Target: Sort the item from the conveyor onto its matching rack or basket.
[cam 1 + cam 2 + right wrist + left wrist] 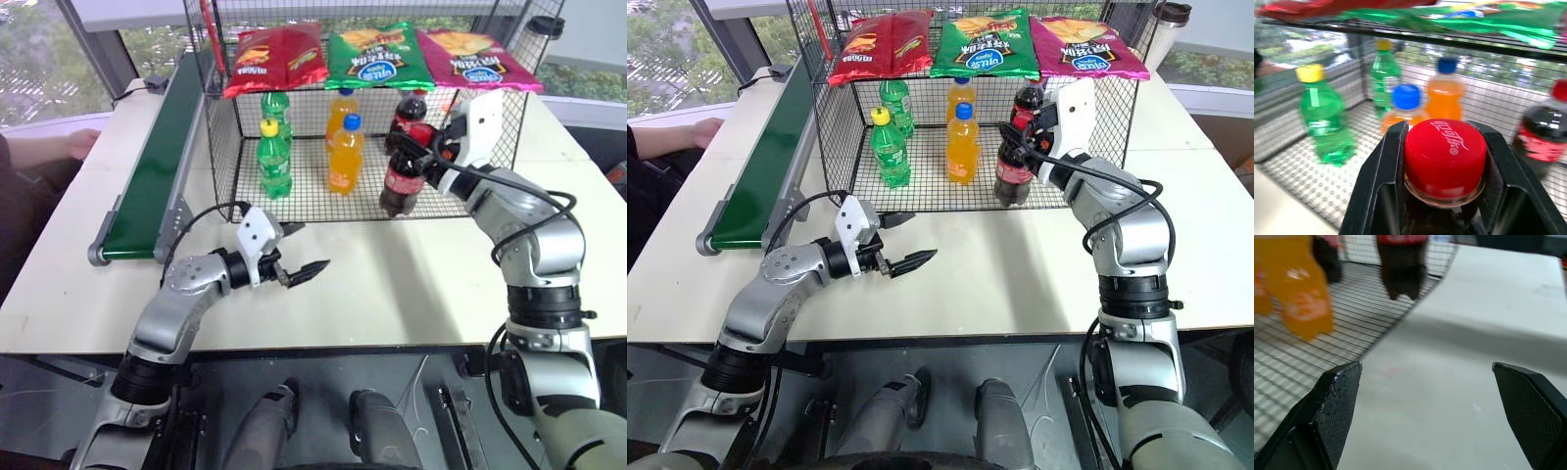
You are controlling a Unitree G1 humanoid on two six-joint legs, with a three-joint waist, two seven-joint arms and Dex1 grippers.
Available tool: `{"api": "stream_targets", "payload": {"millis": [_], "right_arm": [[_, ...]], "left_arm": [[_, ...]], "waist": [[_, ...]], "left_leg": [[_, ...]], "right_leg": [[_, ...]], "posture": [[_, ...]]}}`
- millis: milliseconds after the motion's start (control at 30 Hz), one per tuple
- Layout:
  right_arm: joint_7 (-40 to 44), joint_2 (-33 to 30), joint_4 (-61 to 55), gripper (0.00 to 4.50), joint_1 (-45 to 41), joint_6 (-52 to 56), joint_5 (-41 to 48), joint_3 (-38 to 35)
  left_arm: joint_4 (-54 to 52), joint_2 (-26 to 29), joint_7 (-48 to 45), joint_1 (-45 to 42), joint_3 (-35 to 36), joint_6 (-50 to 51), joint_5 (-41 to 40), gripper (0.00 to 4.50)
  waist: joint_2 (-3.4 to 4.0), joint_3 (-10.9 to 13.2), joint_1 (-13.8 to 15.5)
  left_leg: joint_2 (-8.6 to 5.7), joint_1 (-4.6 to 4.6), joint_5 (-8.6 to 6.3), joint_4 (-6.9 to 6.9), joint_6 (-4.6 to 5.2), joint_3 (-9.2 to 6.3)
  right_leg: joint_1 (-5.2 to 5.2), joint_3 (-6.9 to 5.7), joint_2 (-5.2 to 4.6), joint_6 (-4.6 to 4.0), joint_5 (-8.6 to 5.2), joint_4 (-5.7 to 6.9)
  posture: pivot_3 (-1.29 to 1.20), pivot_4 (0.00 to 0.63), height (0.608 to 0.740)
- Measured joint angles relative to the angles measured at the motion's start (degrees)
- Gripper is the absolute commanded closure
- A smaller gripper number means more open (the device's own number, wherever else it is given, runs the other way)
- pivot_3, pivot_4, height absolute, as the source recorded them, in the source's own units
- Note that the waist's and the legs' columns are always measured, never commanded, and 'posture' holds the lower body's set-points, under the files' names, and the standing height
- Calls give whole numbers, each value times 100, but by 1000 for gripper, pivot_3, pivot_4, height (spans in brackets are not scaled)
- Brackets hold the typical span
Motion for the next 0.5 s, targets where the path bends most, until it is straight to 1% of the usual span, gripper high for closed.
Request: {"api": "stream_targets", "payload": {"millis": [133,233,433,500], "right_arm": [[-115,115,1239,3292,-448,-748,-362,-46],[-109,175,2059,3292,-676,-1299,-581,-47],[-29,312,3226,3292,-943,-2194,-943,-35],[-13,349,3424,3292,-995,-2400,-977,-36]], "left_arm": [[-5,-228,475,91,67,-21,80,65],[-4,-259,617,159,66,-25,103,65],[-20,-266,754,209,58,-92,149,65],[-24,-265,780,218,58,-102,154,65]], "waist": [[0,0,-15],[0,0,-15],[1,0,-17],[0,0,-19]], "left_leg": [[1,6,1,-1,0,8],[1,6,1,-1,0,10],[1,9,2,0,0,18],[1,10,1,0,0,19]], "right_leg": [[1,4,2,1,1,2],[0,6,5,2,1,4],[0,13,7,2,2,6],[0,15,8,3,3,7]], "posture": [[0,150,738],[0,150,738],[0,150,738],[0,150,738]]}}
